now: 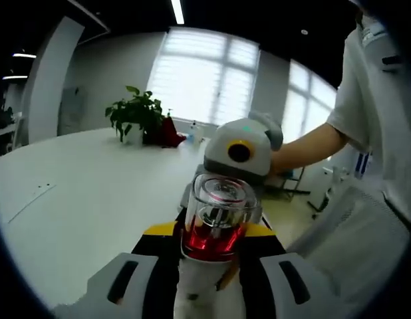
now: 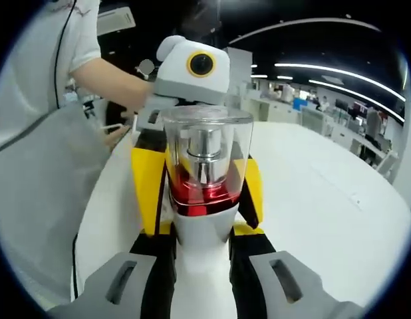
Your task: Arrange the skincare products in the storage area until every visible bottle or jar stands upright without overlapping.
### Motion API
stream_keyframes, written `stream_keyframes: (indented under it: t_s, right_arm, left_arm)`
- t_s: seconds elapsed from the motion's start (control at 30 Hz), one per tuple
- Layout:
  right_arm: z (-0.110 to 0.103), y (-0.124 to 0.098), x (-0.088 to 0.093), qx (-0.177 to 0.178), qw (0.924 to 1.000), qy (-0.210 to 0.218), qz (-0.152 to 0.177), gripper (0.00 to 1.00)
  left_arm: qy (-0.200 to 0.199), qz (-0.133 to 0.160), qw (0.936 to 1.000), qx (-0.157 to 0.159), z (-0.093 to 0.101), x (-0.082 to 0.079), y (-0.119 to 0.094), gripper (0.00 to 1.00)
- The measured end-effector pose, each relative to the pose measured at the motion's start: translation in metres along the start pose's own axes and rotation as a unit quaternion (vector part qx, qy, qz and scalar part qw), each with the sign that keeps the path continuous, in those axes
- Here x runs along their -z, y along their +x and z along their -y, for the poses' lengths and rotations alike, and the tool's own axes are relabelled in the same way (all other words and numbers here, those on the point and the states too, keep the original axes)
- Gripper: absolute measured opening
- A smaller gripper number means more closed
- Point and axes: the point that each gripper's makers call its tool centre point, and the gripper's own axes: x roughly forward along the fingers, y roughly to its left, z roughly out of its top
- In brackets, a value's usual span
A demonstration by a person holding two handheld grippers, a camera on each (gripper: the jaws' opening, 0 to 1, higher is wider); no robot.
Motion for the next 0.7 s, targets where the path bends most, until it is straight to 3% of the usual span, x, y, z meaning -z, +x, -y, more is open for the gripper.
stream_keyframes:
  t_s: [0.37,0.57,0.7]
  right_arm:
    - [0.024,0.004,-0.001,0.017,0.9998,0.006,0.006,0.29]
    - [0.033,0.005,-0.001,0.025,0.9996,0.010,0.007,0.29]
    - [0.033,0.005,-0.002,0.025,0.9996,0.012,0.008,0.29]
  left_arm:
    - [0.010,-0.001,0.9999,0.003,-0.020,0.000,-0.005,0.28]
    - [0.014,-0.005,0.9999,0.005,-0.014,0.002,-0.005,0.27]
    - [0.012,-0.005,0.9999,0.006,-0.021,0.000,-0.003,0.28]
